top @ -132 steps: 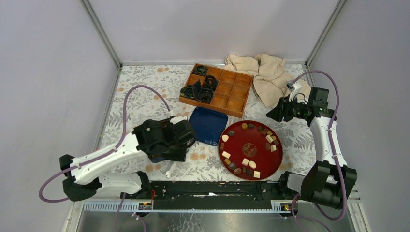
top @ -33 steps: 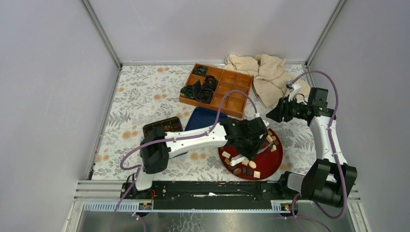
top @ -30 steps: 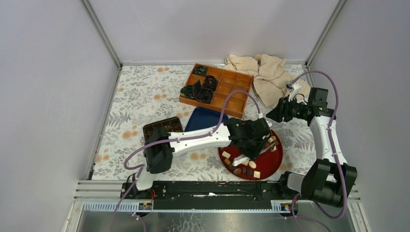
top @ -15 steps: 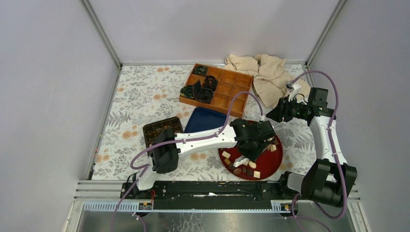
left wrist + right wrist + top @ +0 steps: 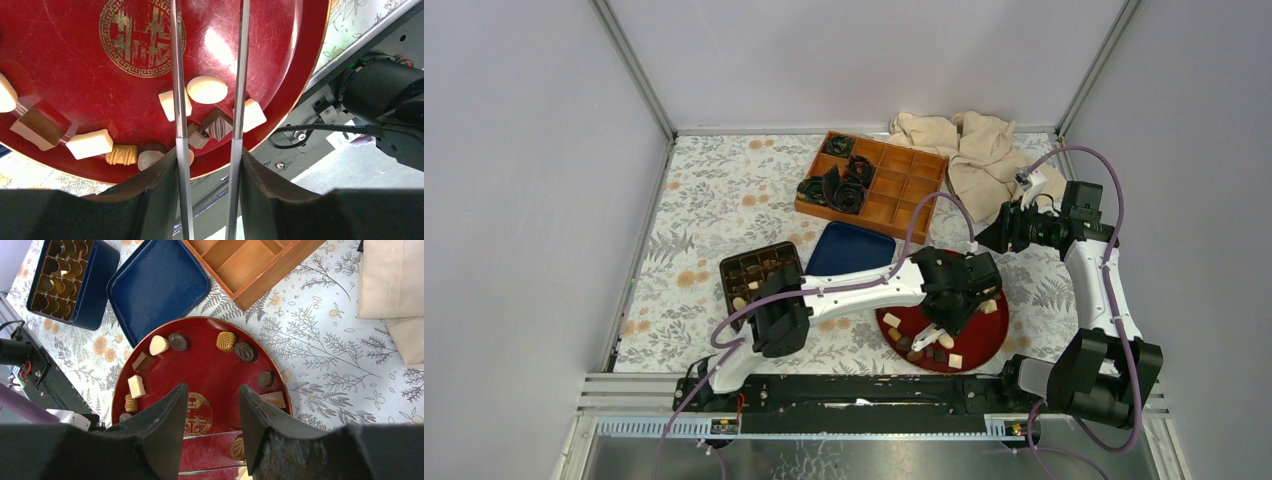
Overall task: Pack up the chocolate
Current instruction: Pick up the fake chocolate from the plate.
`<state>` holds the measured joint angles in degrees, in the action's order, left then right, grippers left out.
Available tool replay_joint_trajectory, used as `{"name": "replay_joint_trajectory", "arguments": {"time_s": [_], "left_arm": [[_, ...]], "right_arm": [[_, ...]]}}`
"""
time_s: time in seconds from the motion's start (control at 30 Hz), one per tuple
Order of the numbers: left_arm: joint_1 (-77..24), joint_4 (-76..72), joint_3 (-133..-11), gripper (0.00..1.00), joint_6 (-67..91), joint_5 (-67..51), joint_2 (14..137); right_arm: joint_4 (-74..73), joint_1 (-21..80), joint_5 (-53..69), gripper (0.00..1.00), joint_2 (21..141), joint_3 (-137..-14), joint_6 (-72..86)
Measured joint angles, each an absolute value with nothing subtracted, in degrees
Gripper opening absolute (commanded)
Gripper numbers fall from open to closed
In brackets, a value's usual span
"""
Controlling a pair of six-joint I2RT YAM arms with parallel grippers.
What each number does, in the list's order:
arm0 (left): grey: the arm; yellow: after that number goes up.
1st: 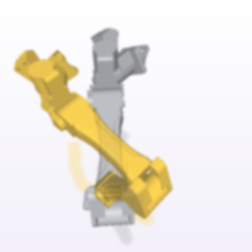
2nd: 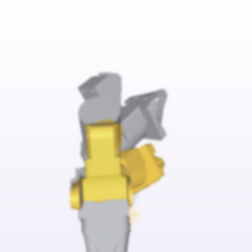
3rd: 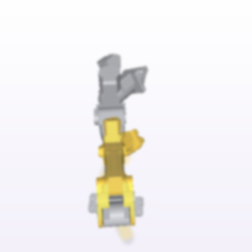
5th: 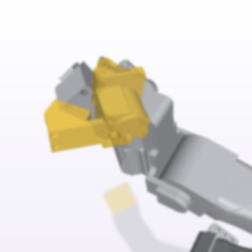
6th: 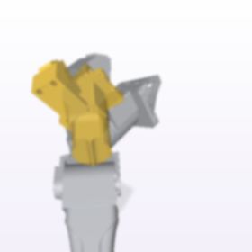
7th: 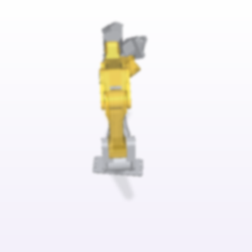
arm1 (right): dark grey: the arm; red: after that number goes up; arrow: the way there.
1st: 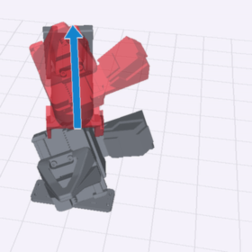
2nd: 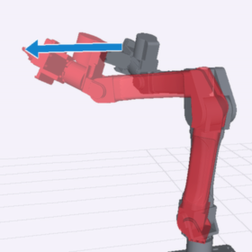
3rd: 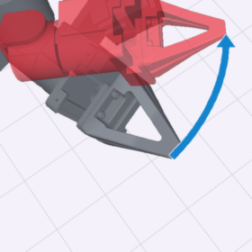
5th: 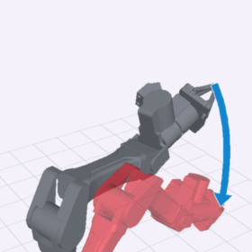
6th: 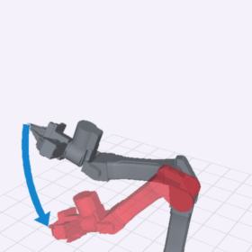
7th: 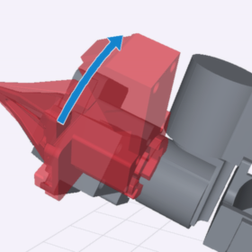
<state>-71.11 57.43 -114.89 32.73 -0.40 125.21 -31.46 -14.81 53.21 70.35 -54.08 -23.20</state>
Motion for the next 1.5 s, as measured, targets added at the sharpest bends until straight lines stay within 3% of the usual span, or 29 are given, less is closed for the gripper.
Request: {"name": "replay_joint_trajectory", "arguments": {"time_s": [0.4,1.03,1.5], "left_arm": [[-71.11,60.6,-119.22,0.41,32.86,2.11,128.29],[-71.22,63.09,-115.09,0.48,32.82,5.48,125.03],[-71.22,63.53,-116.57,0.37,32.82,6.48,127.48]], "right_arm": [[-31.48,-14.81,53.21,0.5,70.37,-54.08,-23.31],[-31.48,-14.81,53.21,0.49,70.41,-54.08,-23.38],[-31.48,-14.81,53.21,0.49,70.41,-54.08,-23.38]]}}
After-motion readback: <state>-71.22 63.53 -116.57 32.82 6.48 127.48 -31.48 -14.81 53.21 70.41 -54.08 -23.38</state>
